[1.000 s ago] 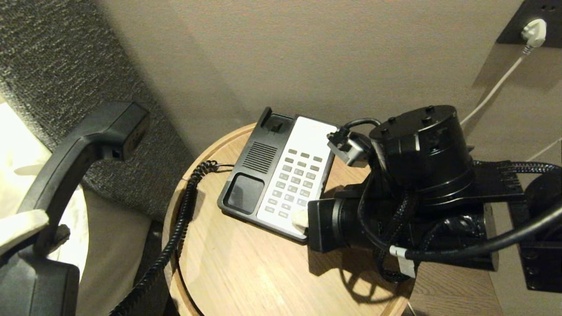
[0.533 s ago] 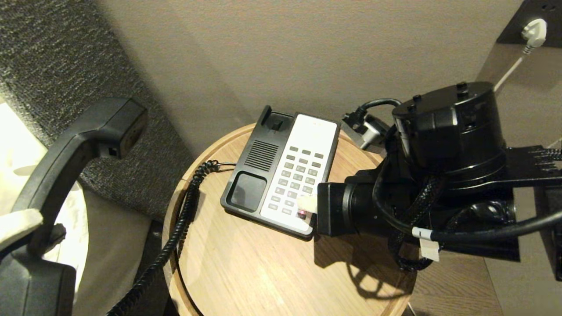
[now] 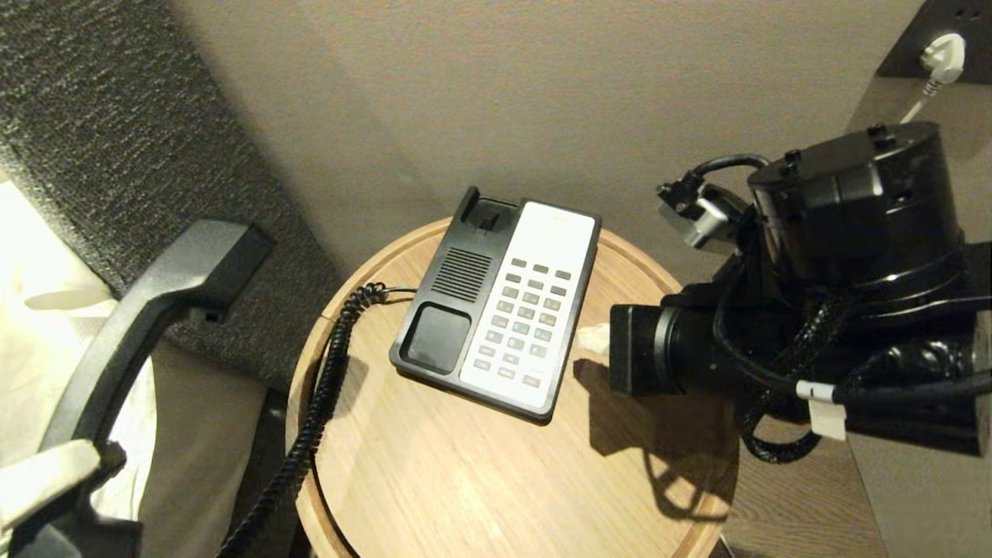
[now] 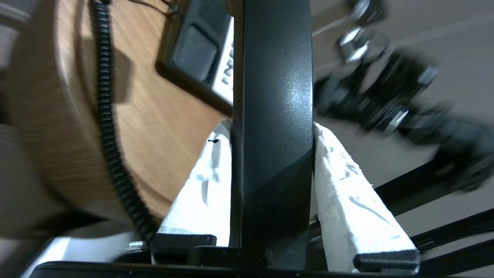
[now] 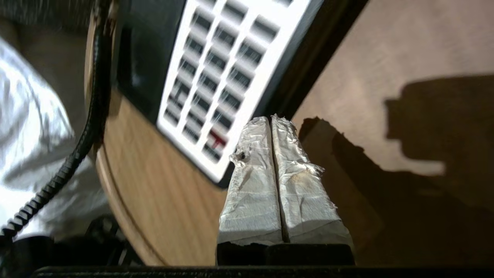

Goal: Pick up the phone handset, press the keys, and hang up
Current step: Put the handset back

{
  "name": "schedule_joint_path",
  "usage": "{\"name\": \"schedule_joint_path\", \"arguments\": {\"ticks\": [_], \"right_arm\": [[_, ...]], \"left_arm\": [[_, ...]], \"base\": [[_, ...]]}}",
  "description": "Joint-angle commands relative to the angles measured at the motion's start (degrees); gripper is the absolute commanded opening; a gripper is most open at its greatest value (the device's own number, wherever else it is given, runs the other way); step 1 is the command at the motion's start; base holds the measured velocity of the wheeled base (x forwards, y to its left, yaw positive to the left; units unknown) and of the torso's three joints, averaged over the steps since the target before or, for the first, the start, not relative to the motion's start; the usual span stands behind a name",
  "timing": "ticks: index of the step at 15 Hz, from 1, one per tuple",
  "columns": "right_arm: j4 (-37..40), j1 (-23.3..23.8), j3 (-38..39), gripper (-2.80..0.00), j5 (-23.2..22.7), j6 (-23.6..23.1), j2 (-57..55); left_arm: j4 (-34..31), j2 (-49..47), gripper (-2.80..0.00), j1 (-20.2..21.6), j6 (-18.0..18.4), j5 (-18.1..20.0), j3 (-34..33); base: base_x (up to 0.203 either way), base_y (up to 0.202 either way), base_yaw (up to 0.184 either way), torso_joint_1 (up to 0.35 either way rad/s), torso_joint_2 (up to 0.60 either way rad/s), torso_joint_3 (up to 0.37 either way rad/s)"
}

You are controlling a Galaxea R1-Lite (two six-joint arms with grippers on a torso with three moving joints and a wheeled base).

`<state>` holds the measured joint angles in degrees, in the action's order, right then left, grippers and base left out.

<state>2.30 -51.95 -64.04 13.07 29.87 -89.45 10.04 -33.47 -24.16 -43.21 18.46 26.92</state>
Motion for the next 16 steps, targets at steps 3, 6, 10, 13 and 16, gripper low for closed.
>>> {"name": "schedule_joint_path", "arguments": {"ticks": [3,6,10,13,16], "right_arm": [[-0.4,7.8,0.2,-2.8,2.0,0.0,1.4],[-0.7,12.8,0.8,-2.8,4.2,0.3,0.8],[-4.5,13.2,1.0,-2.8,5.1,0.1,0.1],[-4.7,14.1,0.5,-2.8,5.0,-0.1,0.1],[-4.7,14.6,0.7,-2.8,5.9,0.1,0.6]], "left_arm": [[-0.8,-12.1,-2.8,-0.1,10.8,0.3,4.1],[-0.8,-25.3,-2.8,-0.4,24.4,0.2,9.0],[-1.0,-40.1,-2.8,-4.1,37.8,-5.7,20.3],[-3.5,-46.7,-2.8,-10.2,39.5,-14.5,31.7],[-8.9,-50.2,-2.8,-14.4,39.6,-22.2,36.7]], "base": [[0.0,0.0,0.0,0.0,0.0,0.0],[0.0,0.0,0.0,0.0,0.0,0.0],[0.0,0.0,0.0,0.0,0.0,0.0],[0.0,0.0,0.0,0.0,0.0,0.0],[0.0,0.0,0.0,0.0,0.0,0.0]]}}
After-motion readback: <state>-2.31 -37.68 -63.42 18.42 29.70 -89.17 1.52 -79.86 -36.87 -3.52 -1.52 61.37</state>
